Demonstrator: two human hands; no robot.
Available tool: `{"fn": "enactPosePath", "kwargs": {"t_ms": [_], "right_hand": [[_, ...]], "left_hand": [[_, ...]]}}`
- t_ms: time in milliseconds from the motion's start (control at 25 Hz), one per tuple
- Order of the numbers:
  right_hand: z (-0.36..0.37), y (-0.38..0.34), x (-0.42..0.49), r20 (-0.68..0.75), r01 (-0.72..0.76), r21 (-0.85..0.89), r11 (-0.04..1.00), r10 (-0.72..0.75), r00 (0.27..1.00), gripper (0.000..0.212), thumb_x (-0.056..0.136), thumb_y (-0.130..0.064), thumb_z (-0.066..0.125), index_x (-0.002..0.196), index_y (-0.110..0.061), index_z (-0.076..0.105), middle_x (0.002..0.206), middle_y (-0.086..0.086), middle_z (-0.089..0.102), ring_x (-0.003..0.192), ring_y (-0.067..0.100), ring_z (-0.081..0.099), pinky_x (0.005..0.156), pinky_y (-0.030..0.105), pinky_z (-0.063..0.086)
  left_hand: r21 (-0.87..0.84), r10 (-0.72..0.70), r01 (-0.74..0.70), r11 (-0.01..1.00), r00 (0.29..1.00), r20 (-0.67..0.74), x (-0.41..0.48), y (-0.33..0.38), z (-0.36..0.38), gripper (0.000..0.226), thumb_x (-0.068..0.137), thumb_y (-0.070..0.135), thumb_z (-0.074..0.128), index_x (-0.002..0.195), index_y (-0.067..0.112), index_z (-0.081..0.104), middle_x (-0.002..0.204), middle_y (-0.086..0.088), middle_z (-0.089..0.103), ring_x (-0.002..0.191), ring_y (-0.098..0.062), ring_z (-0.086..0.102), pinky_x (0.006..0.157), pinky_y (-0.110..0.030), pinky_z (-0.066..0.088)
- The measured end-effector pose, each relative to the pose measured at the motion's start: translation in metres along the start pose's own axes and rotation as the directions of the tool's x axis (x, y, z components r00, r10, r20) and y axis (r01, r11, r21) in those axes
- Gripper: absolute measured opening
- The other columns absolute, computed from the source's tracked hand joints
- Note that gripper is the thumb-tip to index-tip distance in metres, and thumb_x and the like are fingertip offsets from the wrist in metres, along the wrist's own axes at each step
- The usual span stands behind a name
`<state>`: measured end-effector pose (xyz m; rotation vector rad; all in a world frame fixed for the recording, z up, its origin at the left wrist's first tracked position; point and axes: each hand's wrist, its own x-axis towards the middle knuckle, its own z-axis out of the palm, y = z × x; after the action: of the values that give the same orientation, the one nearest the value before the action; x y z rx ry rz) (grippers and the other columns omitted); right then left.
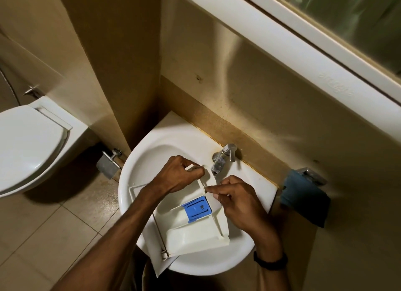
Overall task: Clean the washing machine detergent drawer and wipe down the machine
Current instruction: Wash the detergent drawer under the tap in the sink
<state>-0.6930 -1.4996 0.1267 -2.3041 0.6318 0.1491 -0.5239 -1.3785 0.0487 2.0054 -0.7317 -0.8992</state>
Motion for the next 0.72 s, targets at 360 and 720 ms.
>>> {"fn": "enactPosePath", "kwargs": {"t_ms": [360,720], "right_hand": [[-0.007,-0.002,0.016,0.036,-0.04,-0.014,0.999,0.041,0.999,0.014,0.086,-0.019,0.077,0.094,-0.029,0.081,0.091,-0.011,0.054,0.093,0.0,0.053,0.076,0.003,0.034],[-0.011,0.008,0.023,0.12,-0.057,0.119,0.991,0.043,0.992,0.019,0.081,-0.014,0.082,0.088,-0.031,0.081,0.091,-0.01,0.05,0.091,-0.002,0.055,0.083,0.015,0.046]], "left_hand": [[0.009,-0.001,0.001,1.0,1.0,-0.016,0.003,-0.002,0.007,0.035,0.074,0.062,0.052,0.072,0.029,0.062,0.075,0.009,0.053,0.07,-0.01,0.052,0.075,-0.05,0.054],[0.031,0.016,-0.016,0.999,1.0,-0.004,0.007,-0.001,0.016,0.04,0.074,0.063,0.051,0.068,0.026,0.063,0.074,0.009,0.049,0.064,-0.01,0.049,0.066,-0.049,0.052]]}}
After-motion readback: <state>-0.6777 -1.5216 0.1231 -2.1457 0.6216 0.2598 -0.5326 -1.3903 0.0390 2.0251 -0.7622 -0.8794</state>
